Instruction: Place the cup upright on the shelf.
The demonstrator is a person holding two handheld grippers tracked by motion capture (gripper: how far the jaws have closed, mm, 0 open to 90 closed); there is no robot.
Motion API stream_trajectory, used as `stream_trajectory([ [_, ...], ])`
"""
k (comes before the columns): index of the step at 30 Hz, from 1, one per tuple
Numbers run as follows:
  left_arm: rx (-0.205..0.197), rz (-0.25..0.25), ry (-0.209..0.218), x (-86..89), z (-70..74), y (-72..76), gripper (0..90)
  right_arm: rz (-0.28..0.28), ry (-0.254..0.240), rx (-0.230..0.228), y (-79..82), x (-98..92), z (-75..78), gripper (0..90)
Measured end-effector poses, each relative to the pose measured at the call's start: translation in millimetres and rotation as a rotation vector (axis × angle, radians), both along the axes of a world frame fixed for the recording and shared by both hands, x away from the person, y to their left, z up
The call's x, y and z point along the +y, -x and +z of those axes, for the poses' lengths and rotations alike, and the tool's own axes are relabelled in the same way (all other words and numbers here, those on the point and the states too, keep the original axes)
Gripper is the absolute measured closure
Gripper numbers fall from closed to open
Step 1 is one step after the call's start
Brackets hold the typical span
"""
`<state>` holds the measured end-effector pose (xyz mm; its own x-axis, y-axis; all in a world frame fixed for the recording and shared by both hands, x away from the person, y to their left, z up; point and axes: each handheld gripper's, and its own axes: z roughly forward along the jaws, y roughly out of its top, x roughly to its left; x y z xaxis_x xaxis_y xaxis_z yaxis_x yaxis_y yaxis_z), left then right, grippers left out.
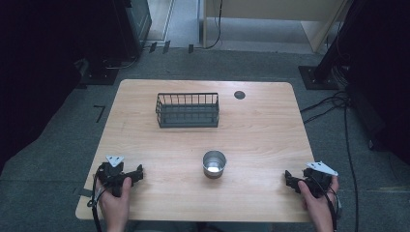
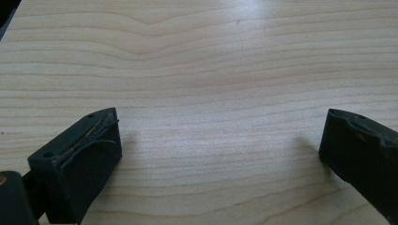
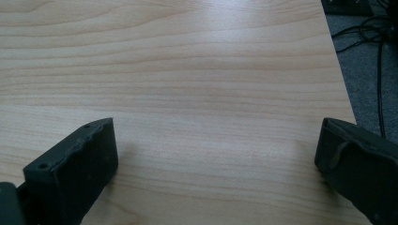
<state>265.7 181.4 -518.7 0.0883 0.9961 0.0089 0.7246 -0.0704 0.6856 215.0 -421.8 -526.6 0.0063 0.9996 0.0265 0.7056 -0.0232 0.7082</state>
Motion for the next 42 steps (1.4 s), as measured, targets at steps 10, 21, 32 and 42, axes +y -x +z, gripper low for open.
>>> stream_trajectory([
  [10,0.001,-0.011,-0.002,0.8,0.0,0.6,0.0,0.021,0.015,-0.01,0.1,14.0,22.8,0.0],
  [21,0.0,-0.011,-0.002,0.8,-0.1,0.6,0.0,0.12,-0.003,-0.067,-5.4,44.0,65.4,0.0],
  [32,0.001,-0.011,-0.001,0.8,-0.1,0.6,0.0,0.181,-0.003,-0.08,-11.1,65.4,77.2,0.0],
  [42,0.001,-0.011,-0.002,0.8,0.0,0.6,0.0,0.226,-0.005,-0.081,-16.3,83.9,80.7,0.0],
])
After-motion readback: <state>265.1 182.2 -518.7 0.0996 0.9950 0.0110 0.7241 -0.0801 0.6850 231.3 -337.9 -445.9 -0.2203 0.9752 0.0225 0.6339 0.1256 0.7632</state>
